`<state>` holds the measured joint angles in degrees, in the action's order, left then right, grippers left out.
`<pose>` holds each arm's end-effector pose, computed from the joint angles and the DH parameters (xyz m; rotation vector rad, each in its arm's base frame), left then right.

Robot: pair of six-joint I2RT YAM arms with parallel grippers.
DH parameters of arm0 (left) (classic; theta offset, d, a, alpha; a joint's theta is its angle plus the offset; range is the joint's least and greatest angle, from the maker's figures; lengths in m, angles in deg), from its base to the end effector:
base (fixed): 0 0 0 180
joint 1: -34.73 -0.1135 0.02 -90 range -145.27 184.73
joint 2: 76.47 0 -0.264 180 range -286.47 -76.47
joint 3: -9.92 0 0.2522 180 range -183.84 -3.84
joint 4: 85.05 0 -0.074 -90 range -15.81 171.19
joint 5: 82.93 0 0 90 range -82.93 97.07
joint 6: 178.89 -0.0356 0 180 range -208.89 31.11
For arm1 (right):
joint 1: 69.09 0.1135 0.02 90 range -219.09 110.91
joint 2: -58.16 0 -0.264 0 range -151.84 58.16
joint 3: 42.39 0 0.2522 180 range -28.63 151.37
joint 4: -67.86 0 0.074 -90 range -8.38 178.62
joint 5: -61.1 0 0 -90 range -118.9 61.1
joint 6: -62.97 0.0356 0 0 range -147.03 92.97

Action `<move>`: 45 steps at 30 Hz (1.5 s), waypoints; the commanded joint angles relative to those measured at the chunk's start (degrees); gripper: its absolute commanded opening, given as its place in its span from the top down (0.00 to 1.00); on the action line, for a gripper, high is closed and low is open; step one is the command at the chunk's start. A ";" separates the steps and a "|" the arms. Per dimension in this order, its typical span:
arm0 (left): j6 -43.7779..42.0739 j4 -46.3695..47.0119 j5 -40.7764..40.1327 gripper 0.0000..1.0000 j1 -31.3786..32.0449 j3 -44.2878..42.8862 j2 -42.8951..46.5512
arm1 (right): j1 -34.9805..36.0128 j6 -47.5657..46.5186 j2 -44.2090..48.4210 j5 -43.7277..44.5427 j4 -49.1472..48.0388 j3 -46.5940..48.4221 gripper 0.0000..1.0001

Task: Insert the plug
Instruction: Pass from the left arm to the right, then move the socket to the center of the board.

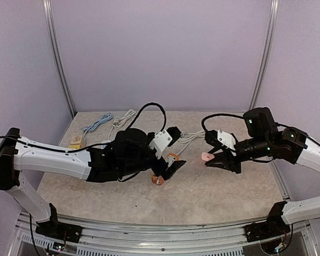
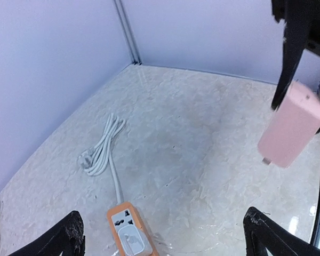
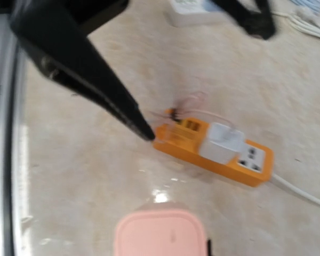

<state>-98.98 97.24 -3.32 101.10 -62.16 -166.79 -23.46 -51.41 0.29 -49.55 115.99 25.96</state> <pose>0.1525 -0.3326 0.2686 1.0575 1.5498 -0.5158 0.1397 0.1607 0.3174 -1.4472 1.7173 0.6032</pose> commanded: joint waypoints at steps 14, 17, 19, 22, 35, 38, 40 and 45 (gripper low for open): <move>17.67 -17.04 -17.79 0.01 -2.13 -7.15 -16.33 | 0.33 3.47 2.39 7.46 -2.81 2.84 1.00; 19.52 -18.41 -16.06 0.03 -3.73 -6.78 -16.76 | 0.33 3.18 2.96 7.52 -2.82 2.63 1.00; 19.80 -18.28 -14.60 0.06 -4.19 -6.34 -17.14 | 0.34 2.96 3.11 7.66 -2.90 2.62 1.00; 20.01 -17.89 -11.98 0.08 -4.57 -5.95 -18.06 | 0.31 2.61 2.86 7.99 -3.20 2.79 1.00; 21.02 -18.69 -7.77 0.18 -5.14 -5.04 -19.78 | 0.34 1.98 1.03 8.66 -3.61 4.11 1.00; 21.50 -19.84 -7.01 0.20 -5.18 -5.13 -20.31 | 0.33 2.02 1.18 8.78 -3.56 3.89 1.00; 21.95 -20.54 -6.76 0.20 -5.25 -5.34 -20.63 | 0.26 2.06 1.17 8.99 -3.61 3.85 1.00; 22.47 -20.94 -6.29 0.23 -5.22 -5.41 -21.50 | 0.32 2.22 0.76 8.61 -3.69 4.03 1.00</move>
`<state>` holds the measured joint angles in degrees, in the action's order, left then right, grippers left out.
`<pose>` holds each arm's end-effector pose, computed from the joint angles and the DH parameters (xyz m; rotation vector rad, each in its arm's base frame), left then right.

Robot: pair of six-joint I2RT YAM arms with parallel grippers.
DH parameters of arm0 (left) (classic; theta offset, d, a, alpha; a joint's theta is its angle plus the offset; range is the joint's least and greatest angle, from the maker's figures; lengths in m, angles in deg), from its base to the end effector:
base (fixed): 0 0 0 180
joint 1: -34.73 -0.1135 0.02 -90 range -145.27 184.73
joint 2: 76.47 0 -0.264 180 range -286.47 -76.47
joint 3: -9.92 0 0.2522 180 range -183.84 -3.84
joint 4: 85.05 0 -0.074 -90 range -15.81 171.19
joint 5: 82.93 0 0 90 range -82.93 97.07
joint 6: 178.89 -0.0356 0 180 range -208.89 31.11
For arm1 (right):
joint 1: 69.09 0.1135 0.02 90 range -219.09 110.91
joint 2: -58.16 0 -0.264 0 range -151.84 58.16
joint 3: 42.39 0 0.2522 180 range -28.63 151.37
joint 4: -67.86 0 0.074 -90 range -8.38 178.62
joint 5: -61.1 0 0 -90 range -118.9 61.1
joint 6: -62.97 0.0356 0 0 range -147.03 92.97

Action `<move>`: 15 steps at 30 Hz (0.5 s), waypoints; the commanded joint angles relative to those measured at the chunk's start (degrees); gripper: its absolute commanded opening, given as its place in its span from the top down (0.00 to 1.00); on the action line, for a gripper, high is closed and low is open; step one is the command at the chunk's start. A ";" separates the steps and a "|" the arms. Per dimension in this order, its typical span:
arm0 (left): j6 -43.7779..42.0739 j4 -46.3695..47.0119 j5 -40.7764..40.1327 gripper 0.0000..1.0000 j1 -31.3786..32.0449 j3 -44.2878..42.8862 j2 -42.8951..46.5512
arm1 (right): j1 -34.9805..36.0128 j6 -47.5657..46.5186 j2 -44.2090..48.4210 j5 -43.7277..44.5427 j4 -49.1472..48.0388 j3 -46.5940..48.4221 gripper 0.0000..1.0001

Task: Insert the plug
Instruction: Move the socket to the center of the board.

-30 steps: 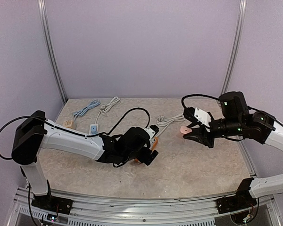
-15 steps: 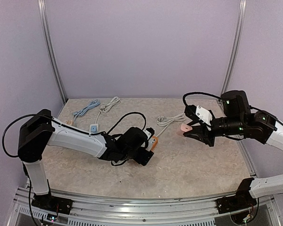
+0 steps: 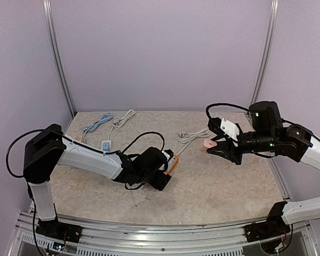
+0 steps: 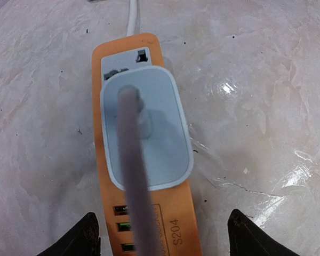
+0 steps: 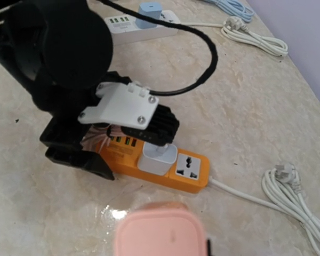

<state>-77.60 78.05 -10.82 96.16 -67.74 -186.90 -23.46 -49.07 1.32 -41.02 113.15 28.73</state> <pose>0.1980 -0.3408 0.1421 0.8874 2.2230 -0.2174 0.1438 0.1577 0.3407 -1.2923 1.6981 0.4676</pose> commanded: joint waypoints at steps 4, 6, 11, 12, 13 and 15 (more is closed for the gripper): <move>0.83 -0.55 2.58 0.39 -0.39 1.22 -1.33 | 0.33 -0.11 -0.59 -0.04 -0.91 1.37 1.00; 0.24 0.88 3.38 0.51 -0.45 2.15 -0.98 | 0.35 -0.31 -0.70 -0.18 -0.86 1.41 1.00; -2.00 3.58 6.79 0.61 -0.59 4.42 0.15 | 0.23 -2.45 -2.03 -0.25 0.67 1.88 1.00; -2.79 4.84 8.29 0.64 -0.48 4.87 0.42 | 0.19 -3.27 -2.39 0.02 1.32 2.14 1.00; -3.81 5.63 9.64 0.69 -0.40 5.49 0.79 | 0.12 -4.36 -2.62 0.44 1.90 2.37 1.00; -6.90 7.35 12.59 0.74 -0.22 7.03 2.07 | 0.08 -7.07 -2.69 0.49 2.73 2.06 1.00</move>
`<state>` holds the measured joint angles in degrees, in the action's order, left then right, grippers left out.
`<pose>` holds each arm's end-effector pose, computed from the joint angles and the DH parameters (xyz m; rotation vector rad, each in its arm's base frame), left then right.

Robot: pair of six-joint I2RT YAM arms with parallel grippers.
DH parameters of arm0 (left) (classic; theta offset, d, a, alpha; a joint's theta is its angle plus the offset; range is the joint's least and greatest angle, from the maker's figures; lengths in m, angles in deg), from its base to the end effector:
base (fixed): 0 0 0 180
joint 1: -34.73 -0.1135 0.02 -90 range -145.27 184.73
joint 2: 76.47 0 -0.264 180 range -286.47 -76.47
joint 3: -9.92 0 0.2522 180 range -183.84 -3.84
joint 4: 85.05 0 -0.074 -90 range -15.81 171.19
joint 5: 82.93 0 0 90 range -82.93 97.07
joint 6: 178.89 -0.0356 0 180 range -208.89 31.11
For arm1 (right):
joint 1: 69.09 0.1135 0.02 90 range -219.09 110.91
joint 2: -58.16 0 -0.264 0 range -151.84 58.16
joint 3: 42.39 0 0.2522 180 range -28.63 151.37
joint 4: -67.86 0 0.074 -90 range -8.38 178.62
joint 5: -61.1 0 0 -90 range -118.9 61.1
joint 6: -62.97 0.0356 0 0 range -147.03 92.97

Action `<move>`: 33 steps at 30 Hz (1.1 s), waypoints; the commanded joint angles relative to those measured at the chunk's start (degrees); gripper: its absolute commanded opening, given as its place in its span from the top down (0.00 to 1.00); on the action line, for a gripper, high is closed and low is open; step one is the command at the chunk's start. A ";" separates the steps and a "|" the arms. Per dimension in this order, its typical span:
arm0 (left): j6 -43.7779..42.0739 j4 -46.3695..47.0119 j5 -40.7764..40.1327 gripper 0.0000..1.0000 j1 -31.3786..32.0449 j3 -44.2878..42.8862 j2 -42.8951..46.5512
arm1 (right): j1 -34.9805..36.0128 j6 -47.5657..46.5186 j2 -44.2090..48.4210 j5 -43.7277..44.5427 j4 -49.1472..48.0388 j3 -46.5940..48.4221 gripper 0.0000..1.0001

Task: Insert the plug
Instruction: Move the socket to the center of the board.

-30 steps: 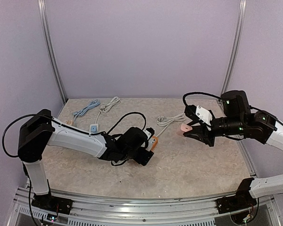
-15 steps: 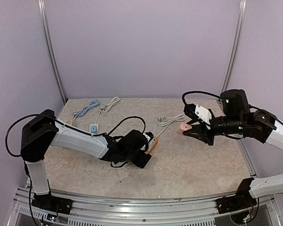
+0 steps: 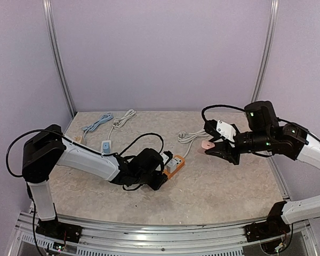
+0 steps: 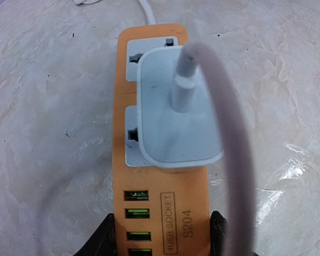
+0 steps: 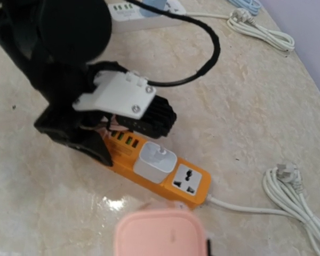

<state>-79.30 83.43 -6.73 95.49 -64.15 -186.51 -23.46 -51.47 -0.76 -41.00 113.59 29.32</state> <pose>0.1969 -0.3344 0.1333 0.9293 2.2011 -0.2987 0.1492 0.1632 0.3363 -1.3421 1.6975 0.4410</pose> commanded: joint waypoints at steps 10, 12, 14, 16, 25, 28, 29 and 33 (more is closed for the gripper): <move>-21.37 10.65 26.46 0.77 2.11 18.34 13.88 | -0.58 -18.18 -0.85 -9.29 2.58 -1.97 1.00; -23.66 10.34 26.90 0.77 2.08 20.21 16.52 | -0.85 -19.72 -2.60 -11.81 3.41 -2.28 1.00; -26.16 10.22 28.15 0.77 1.96 21.97 18.15 | -0.92 -21.60 -4.20 -15.02 3.95 -2.76 1.00; -28.85 11.07 29.39 0.77 1.75 23.73 19.76 | -0.82 -22.86 -5.62 -18.93 3.71 -3.11 1.00; -31.38 13.16 29.78 0.76 0.15 25.11 20.45 | 0.86 -13.06 -6.64 -23.15 -7.07 -10.04 1.00; -31.51 13.24 30.93 0.74 0.17 25.11 19.90 | 1.66 -9.40 -7.63 -22.69 -10.53 -13.48 1.00; -31.72 13.60 31.06 0.74 0.24 25.26 19.87 | 1.92 -8.78 -8.76 -22.75 -11.41 -13.99 1.00; -33.11 15.59 28.36 0.75 0.49 26.08 19.61 | 3.20 -6.47 -13.47 -21.67 -14.29 -14.36 1.00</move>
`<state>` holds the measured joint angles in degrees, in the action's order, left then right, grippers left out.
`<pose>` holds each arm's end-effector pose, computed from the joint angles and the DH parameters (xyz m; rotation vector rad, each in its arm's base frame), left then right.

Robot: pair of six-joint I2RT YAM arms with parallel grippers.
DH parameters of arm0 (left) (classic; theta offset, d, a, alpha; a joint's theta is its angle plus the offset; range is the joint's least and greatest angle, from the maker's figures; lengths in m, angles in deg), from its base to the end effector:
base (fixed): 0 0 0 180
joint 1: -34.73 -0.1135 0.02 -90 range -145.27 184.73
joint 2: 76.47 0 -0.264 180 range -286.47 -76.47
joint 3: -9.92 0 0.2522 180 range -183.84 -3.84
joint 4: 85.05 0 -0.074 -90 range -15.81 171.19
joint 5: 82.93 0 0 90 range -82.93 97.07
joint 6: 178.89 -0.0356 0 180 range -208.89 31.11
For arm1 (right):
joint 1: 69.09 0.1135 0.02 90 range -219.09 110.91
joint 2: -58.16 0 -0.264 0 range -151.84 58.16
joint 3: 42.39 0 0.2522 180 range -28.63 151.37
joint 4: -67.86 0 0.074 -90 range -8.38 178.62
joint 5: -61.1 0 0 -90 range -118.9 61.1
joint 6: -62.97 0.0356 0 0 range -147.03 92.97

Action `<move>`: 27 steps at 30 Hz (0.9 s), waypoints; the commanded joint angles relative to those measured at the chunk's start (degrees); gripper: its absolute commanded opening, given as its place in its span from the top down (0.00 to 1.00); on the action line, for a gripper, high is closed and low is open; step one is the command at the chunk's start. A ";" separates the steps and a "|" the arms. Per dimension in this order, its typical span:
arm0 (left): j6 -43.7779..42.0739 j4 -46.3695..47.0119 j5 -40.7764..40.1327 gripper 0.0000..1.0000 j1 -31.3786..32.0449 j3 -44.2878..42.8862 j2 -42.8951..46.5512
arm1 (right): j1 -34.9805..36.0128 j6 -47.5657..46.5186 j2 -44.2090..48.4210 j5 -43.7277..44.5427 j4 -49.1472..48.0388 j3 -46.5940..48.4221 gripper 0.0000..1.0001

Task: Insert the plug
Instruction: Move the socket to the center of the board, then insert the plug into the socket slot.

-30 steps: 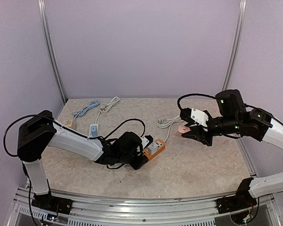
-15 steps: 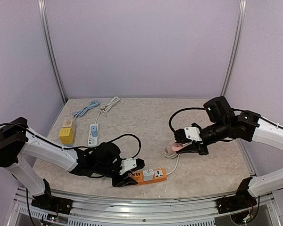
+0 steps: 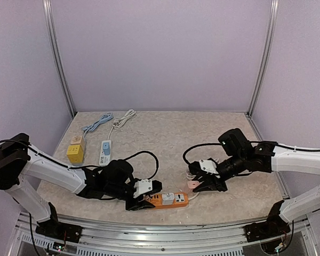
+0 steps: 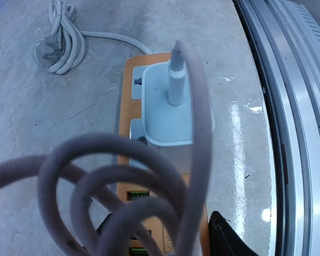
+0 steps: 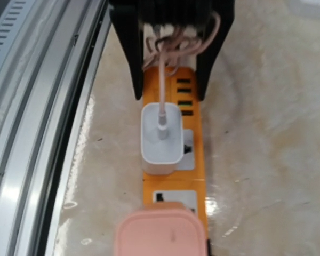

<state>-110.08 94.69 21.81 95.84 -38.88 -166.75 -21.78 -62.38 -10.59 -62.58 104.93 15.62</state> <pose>0.1327 -0.2593 0.1383 1.6521 1.6831 -0.6463 0.1494 0.1910 0.2358 -1.7606 1.5858 0.8031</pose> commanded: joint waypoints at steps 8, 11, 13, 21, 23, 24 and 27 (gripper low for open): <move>-3.82 3.77 -1.24 0.75 0.28 0.82 -1.85 | 3.52 7.46 -8.94 0.20 -8.90 -0.11 1.00; -3.90 2.34 -0.74 0.75 0.33 0.17 -2.71 | 3.60 7.84 -8.73 0.44 -10.54 -1.09 1.00; -3.71 2.49 -0.98 0.75 0.33 0.03 -3.65 | 3.71 7.93 -8.98 0.72 -10.98 -1.18 1.00; -3.07 3.87 -0.45 0.52 -0.13 0.30 -4.65 | 4.99 7.11 -10.67 2.51 -9.61 -0.68 1.00; -2.94 4.49 -0.50 0.50 -0.34 0.86 -4.02 | 5.52 7.05 -10.79 3.04 -8.75 -0.46 1.00; -2.83 4.70 -0.55 0.49 -0.49 1.12 -3.76 | 5.82 7.05 -10.75 3.52 -8.37 -0.34 1.00; -2.55 5.86 -0.94 0.47 -0.84 2.25 -2.50 | 6.46 6.60 -10.85 4.99 -7.38 0.06 1.00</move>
<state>-112.77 98.64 21.00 95.66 -38.32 -170.09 -16.60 -55.43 -21.02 -59.54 95.58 15.23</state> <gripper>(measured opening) 0.523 0.252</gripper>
